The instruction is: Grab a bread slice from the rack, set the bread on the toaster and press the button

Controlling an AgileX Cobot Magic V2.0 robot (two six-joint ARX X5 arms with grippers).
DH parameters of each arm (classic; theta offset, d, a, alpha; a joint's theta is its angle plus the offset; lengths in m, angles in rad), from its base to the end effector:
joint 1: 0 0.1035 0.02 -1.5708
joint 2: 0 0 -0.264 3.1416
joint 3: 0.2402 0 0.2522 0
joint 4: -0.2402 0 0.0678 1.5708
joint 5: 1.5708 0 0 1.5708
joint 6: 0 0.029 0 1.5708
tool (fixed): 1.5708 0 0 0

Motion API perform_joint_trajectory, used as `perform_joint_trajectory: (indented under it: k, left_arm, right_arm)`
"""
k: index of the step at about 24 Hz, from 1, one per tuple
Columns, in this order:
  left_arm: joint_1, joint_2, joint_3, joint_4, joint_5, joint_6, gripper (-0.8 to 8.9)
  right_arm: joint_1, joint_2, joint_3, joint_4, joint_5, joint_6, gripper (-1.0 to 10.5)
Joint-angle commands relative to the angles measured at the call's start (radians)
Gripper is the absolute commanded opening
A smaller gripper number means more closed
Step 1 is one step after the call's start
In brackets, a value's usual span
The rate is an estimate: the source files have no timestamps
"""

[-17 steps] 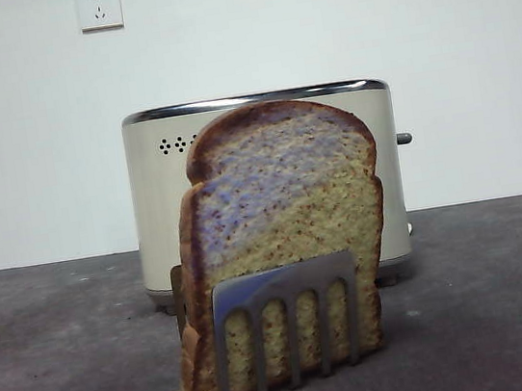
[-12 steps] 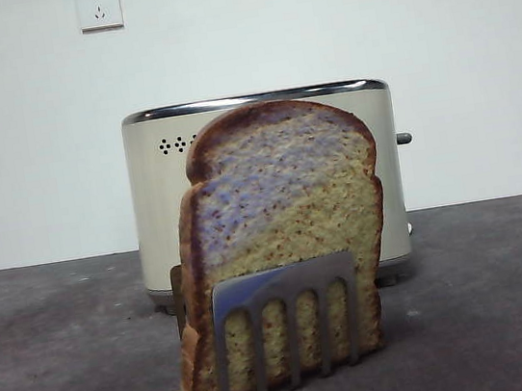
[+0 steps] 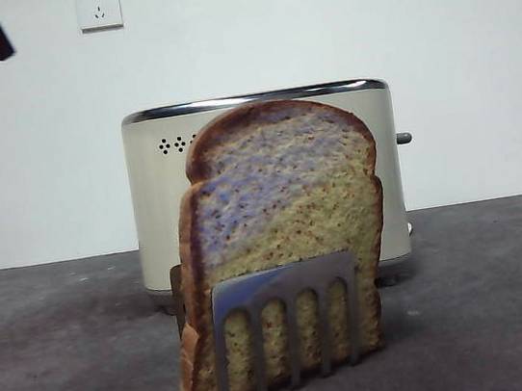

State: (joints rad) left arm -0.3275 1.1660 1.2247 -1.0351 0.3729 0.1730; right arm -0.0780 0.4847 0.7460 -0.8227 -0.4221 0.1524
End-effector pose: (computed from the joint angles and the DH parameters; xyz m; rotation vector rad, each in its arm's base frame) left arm 0.1956 -0.0776 0.3419 0.1297 0.9365 -0.7271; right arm 0.0880 0.0050 0.2976 0.2867 0.5720 0.2932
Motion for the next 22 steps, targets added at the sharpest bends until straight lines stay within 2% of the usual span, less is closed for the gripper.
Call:
perform_joint_trajectory:
  k: [1, 2, 5, 8, 13, 16, 19, 22]
  left_arm:
    - [-0.079, 0.017, 0.007, -0.022, 0.001, 0.014, 0.07]
    - [-0.110, 0.028, 0.016, -0.036, 0.002, 0.014, 0.36]
    - [-0.193, 0.067, 0.069, -0.094, 0.002, 0.014, 2.34]
    - [-0.270, 0.114, 0.136, -0.140, 0.002, 0.014, 3.44]
    - [-0.386, 0.224, 0.245, -0.203, -0.001, 0.010, 3.56]
    - [-0.445, 0.292, 0.269, -0.201, -0.043, -0.001, 3.56]
    - [-0.496, 0.350, 0.269, -0.174, -0.109, -0.003, 4.15]
    - [-0.538, 0.389, 0.269, -0.107, -0.123, -0.011, 4.15]
  right_arm:
    - [0.000, 0.026, 0.004, -0.002, -0.023, -0.008, 0.0]
    - [0.000, 0.037, 0.004, -0.004, -0.024, -0.008, 0.0]
    - [0.000, 0.058, 0.004, -0.015, -0.024, -0.007, 0.0]
    - [0.000, 0.062, 0.004, -0.019, -0.025, -0.007, 0.0]
    - [0.000, 0.062, 0.004, -0.025, -0.025, -0.007, 0.0]
    - [0.000, 0.062, 0.004, -0.030, -0.025, 0.000, 0.0]
    - [0.000, 0.062, 0.004, -0.051, -0.024, 0.000, 0.0]
    - [0.000, 0.062, 0.004, -0.066, -0.024, 0.000, 0.0]
